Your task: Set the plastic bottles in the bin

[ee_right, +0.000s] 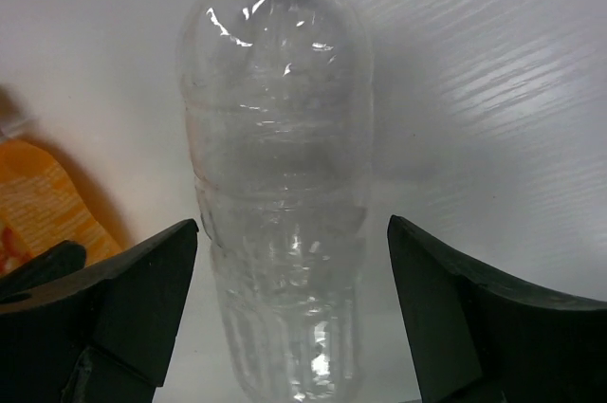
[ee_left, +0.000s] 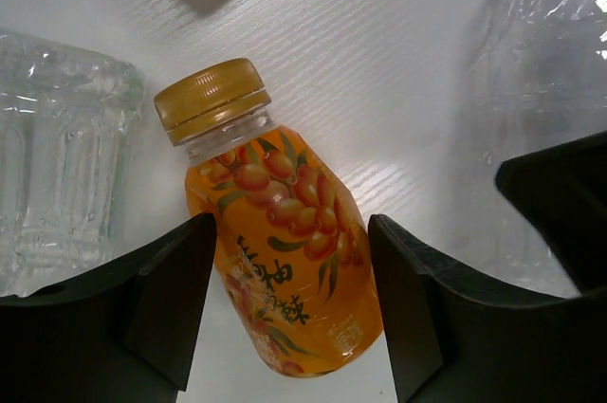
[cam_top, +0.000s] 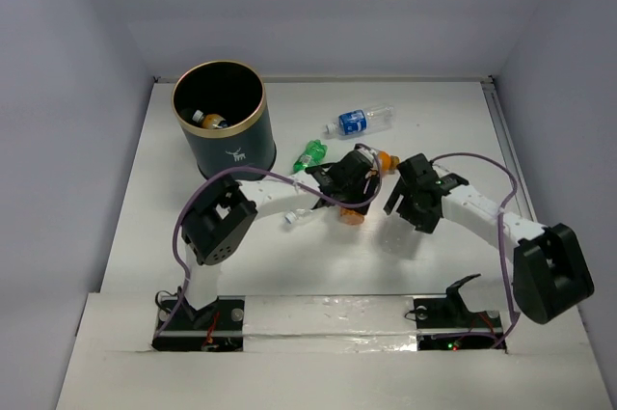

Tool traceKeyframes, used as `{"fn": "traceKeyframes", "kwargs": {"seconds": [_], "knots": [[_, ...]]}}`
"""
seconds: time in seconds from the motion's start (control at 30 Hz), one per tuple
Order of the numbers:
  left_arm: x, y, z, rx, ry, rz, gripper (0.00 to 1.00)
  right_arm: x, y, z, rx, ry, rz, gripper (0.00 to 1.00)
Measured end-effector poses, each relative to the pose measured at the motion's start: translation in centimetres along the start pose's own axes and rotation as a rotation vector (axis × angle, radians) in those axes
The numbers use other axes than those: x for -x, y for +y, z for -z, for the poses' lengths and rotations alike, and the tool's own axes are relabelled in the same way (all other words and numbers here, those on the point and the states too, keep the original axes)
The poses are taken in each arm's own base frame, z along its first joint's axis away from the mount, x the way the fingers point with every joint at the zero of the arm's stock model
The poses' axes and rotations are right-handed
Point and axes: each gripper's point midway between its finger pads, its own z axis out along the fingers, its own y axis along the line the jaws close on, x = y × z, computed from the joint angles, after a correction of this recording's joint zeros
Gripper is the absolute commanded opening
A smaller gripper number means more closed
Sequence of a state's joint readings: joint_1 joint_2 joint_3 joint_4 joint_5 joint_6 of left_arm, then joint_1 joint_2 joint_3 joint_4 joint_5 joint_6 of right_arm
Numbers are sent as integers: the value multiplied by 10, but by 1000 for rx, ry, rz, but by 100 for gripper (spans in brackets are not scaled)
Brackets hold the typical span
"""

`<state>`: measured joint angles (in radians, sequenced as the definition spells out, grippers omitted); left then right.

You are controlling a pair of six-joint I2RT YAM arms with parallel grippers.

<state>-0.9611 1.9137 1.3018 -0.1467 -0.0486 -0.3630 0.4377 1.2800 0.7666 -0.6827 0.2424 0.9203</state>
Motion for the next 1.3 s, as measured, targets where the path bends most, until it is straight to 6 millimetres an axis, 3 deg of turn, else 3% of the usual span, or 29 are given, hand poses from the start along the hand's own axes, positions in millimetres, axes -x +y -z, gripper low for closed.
{"fn": "traceKeyframes", "kwargs": {"seconds": [0.07, 0.13, 0.2, 0.3, 0.37, 0.47, 0.6, 0.7, 0.87, 0.97, 1.07, 1.17, 1.3], "knots": [[2, -2, 0, -5, -9, 2, 49, -6, 2, -7, -10, 37, 21, 86], [6, -5, -1, -13, -27, 6, 42, -11, 2, -13, -23, 68, 42, 79], [8, -7, -1, -20, -42, 10, 38, -12, 2, -17, -30, 83, 50, 67], [7, -9, 2, -28, -49, 13, 36, -10, 2, -17, -30, 79, 57, 57], [4, -14, 6, -39, -43, 8, 36, -5, 2, -13, -23, 57, 54, 56], [-1, -28, 20, -68, -29, -10, 36, 8, 3, 4, 16, -11, 43, 55], [9, -49, 54, -118, -61, -25, 35, 34, 8, 49, 128, -146, 10, 55], [47, -62, 90, -141, -143, -23, 35, 52, 13, 89, 234, -242, -16, 55], [166, -67, 175, -143, -431, 16, 36, 79, 23, 149, 380, -369, -29, 55], [227, -26, 228, -103, -596, 93, 36, 88, 30, 172, 437, -407, -11, 55], [263, 60, 271, 37, -724, 207, 36, 93, 41, 188, 501, -424, 10, 54], [269, 147, 305, 216, -789, 313, 36, 95, 56, 198, 566, -425, 36, 54], [249, 219, 330, 377, -807, 398, 38, 93, 88, 203, 642, -393, 94, 54]]}}
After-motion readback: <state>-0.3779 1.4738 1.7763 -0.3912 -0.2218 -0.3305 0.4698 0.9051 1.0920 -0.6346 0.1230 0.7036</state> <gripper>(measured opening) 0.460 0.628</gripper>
